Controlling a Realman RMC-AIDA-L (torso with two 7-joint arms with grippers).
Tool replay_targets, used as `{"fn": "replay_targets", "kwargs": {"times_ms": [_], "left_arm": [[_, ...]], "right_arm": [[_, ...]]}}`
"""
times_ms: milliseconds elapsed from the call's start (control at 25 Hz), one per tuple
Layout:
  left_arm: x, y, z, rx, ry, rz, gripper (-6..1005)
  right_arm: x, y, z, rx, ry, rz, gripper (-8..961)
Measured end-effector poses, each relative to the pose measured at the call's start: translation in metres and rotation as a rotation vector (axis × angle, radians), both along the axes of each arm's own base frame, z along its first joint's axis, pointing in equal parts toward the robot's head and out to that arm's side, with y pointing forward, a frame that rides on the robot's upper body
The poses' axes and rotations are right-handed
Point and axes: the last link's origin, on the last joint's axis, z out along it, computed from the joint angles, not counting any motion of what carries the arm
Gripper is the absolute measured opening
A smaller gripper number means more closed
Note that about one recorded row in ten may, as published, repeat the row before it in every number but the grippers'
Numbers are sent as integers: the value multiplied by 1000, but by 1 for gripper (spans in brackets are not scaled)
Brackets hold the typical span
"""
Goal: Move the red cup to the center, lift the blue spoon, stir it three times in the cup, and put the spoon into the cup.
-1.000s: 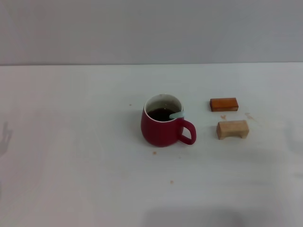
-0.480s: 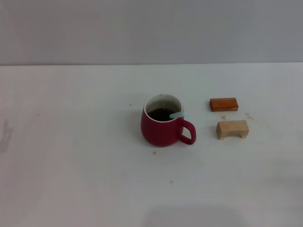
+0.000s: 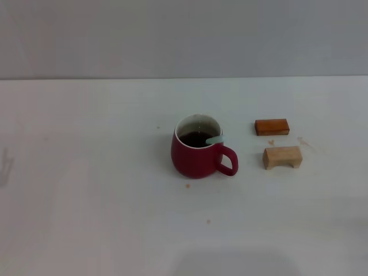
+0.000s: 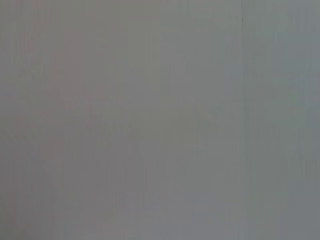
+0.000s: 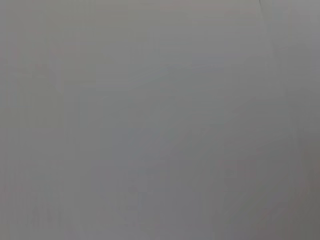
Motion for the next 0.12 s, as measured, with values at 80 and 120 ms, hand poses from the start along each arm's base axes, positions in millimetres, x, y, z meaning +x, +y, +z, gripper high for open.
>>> {"fn": "replay_targets", "kwargs": {"times_ms": [80,120], "left_arm": [[0,0,0,0,1,1,847],[0,0,0,0,1,1,847]], "right_arm": [[0,0,0,-1,-1,0,797],[0,1,-1,-3,-2,3,797]]}}
